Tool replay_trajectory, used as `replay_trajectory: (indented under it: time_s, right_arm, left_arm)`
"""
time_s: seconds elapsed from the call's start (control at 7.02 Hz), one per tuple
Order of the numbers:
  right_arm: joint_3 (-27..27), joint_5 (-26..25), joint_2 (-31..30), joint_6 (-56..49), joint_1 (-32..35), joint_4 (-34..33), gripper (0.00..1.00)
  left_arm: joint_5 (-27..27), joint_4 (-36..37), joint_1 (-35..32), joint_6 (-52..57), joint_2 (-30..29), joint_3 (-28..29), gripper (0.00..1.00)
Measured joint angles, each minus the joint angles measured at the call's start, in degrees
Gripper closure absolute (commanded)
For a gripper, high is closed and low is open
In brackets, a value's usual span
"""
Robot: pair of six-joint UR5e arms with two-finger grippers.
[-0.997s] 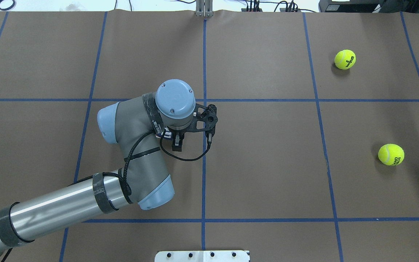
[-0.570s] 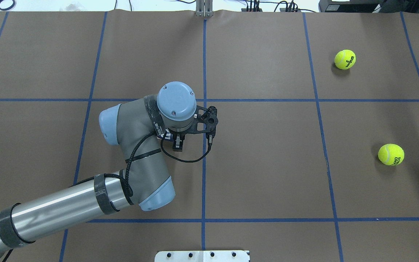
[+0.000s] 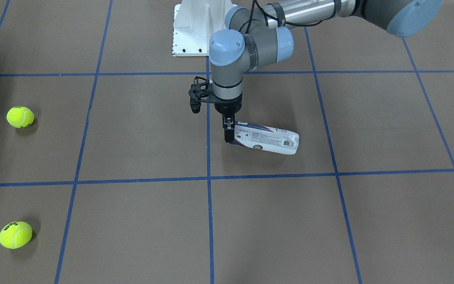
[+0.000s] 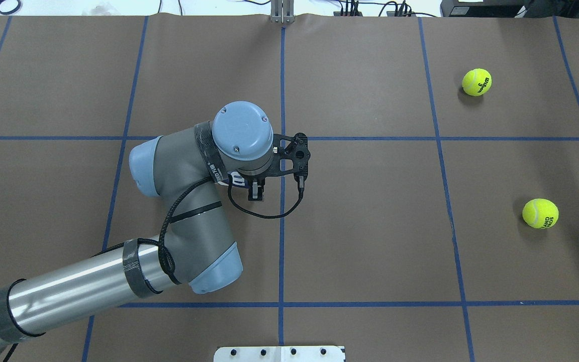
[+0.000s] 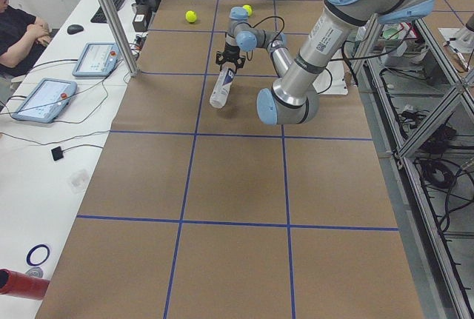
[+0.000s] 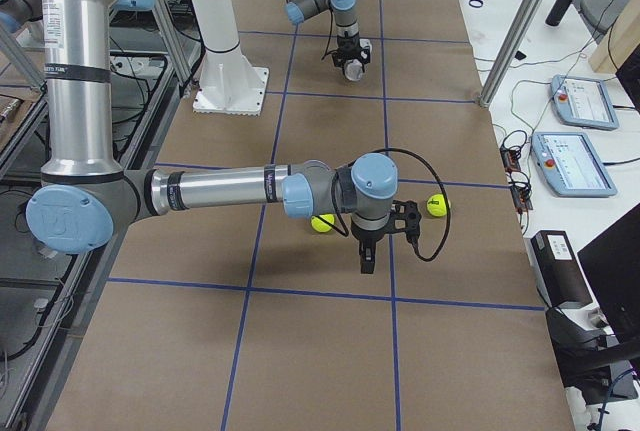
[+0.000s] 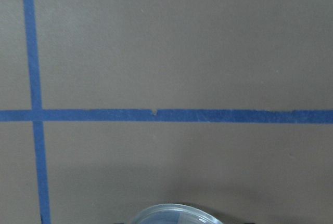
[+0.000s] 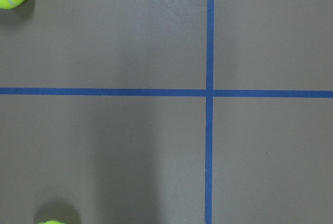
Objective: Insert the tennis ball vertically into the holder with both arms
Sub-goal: 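Lift and rotate the can upright with the left gripper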
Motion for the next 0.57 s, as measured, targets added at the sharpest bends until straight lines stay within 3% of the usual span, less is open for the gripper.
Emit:
replay_trajectory:
  time_s: [0.28, 0.57]
  right_arm:
    - [0.14, 0.01, 0.07, 0.0, 0.0, 0.07, 0.01]
    - [0.2, -0.01, 0.15, 0.0, 0.0, 0.23, 0.01]
  left_arm:
    - [-0.08, -0.97, -1.83, -9.31, 0.15, -9.76, 0.69]
    - [0.13, -7.47, -3.03, -22.79, 0.94, -16.29, 0.69]
